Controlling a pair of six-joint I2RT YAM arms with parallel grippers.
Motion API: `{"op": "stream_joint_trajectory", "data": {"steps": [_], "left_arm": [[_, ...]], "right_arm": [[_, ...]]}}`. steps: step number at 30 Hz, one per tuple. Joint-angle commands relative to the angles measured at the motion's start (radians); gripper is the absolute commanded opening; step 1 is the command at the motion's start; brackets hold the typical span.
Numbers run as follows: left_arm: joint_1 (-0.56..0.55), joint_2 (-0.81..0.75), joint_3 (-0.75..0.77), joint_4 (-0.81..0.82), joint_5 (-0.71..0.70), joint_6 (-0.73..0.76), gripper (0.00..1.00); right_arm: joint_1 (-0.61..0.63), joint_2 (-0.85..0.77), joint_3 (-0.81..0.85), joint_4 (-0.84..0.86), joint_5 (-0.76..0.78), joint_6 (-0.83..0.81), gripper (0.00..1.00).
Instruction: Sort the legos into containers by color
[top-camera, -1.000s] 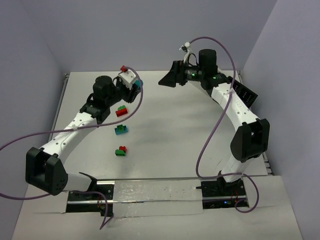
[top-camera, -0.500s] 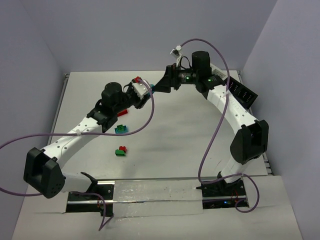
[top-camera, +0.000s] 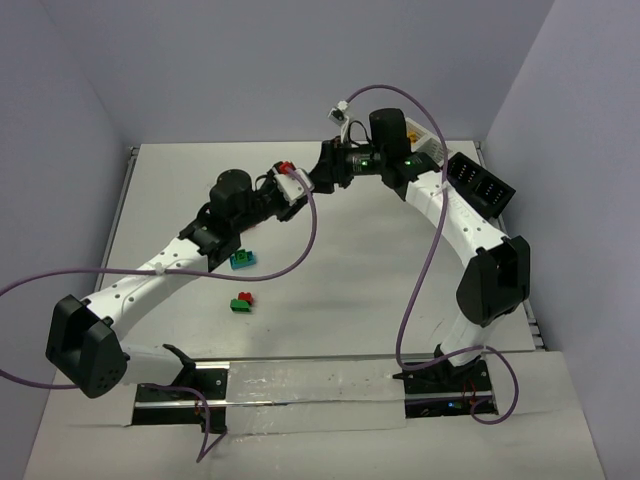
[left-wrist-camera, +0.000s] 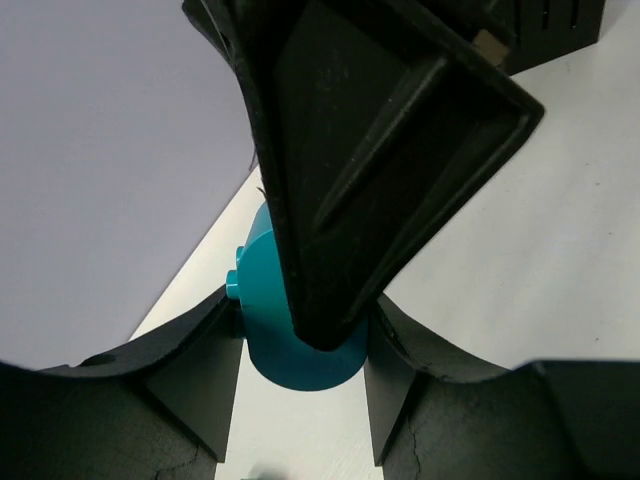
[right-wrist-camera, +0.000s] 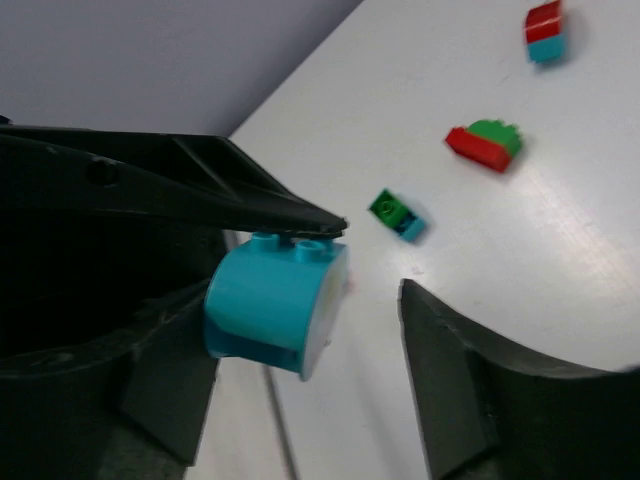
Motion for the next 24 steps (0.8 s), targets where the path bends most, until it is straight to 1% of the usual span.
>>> {"op": "stream_joint_trajectory", "data": {"steps": [1, 2, 3, 4, 5, 6, 7, 8, 9, 11, 12, 13, 14, 16, 19, 23, 24], "left_arm": [[-0.019, 0.008, 0.029, 0.061, -0.027, 0.013, 0.00], [-0.023, 0.012, 0.031, 0.060, -0.034, 0.015, 0.00], [-0.027, 0.020, 0.037, 0.058, -0.042, 0.017, 0.01], [-0.030, 0.028, 0.041, 0.056, -0.051, 0.018, 0.02], [-0.031, 0.034, 0.044, 0.054, -0.056, 0.016, 0.03], [-0.035, 0.040, 0.053, 0.053, -0.063, 0.013, 0.06], [-0.037, 0.047, 0.055, 0.055, -0.067, 0.008, 0.12], [-0.039, 0.052, 0.060, 0.055, -0.073, 0.005, 0.18], [-0.038, 0.058, 0.064, 0.052, -0.076, -0.004, 0.36], [-0.037, 0.063, 0.069, 0.055, -0.099, -0.023, 0.63], [-0.037, 0.066, 0.068, 0.061, -0.112, -0.043, 0.81], [-0.037, 0.068, 0.068, 0.064, -0.124, -0.060, 0.94], [-0.037, 0.068, 0.069, 0.062, -0.140, -0.078, 0.99], [-0.036, 0.062, 0.069, 0.052, -0.174, -0.115, 0.99], [-0.029, 0.047, 0.056, 0.045, -0.184, -0.151, 0.99], [0.011, 0.036, 0.056, 0.019, -0.188, -0.254, 0.99], [0.028, 0.039, 0.062, 0.001, -0.181, -0.285, 0.99]], "right_arm": [[0.011, 0.000, 0.035, -0.053, 0.030, -0.066, 0.60], [0.010, -0.002, 0.034, -0.057, 0.030, -0.075, 0.58], [0.010, -0.002, 0.034, -0.072, 0.031, -0.085, 0.51], [0.010, -0.003, 0.034, -0.088, 0.030, -0.095, 0.42], [0.010, -0.004, 0.036, -0.094, 0.029, -0.102, 0.35], [0.010, -0.005, 0.039, -0.112, 0.029, -0.112, 0.25], [0.008, -0.008, 0.040, -0.118, 0.033, -0.115, 0.13], [0.005, -0.011, 0.042, -0.122, 0.036, -0.122, 0.05], [0.003, -0.016, 0.040, -0.124, 0.041, -0.123, 0.01], [-0.023, -0.022, 0.042, -0.131, 0.045, -0.124, 0.00], [-0.044, -0.024, 0.044, -0.134, 0.047, -0.122, 0.00], [-0.054, -0.026, 0.045, -0.137, 0.048, -0.120, 0.00], [-0.076, -0.027, 0.049, -0.144, 0.053, -0.124, 0.00], [-0.162, -0.027, 0.067, -0.174, 0.080, -0.151, 0.00], [-0.274, -0.024, 0.106, -0.218, 0.120, -0.201, 0.00], [-0.453, -0.016, 0.169, -0.303, 0.198, -0.323, 0.00], [-0.506, -0.012, 0.191, -0.347, 0.222, -0.353, 0.00]]}}
